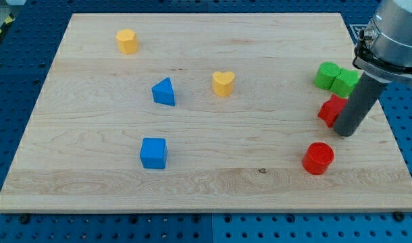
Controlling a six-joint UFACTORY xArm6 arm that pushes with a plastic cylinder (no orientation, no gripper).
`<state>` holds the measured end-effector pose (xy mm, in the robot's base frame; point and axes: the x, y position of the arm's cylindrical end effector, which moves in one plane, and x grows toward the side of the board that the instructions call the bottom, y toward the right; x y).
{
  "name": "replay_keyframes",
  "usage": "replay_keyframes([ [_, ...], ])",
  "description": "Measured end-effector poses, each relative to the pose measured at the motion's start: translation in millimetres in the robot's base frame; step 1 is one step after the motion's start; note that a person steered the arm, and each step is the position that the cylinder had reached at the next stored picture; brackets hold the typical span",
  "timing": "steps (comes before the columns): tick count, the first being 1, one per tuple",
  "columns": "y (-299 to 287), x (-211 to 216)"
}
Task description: Move the red star to the bottom of the green star
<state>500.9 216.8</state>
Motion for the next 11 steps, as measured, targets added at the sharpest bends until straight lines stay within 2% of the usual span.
replay_keyframes([
  [1, -23.7, 9.0],
  [2, -45.7, -7.1],
  [3, -21.0, -25.7],
  [5, -8.0, 13.4],
  [8, 8.2, -13.8],
  [11, 23.6, -14.9],
])
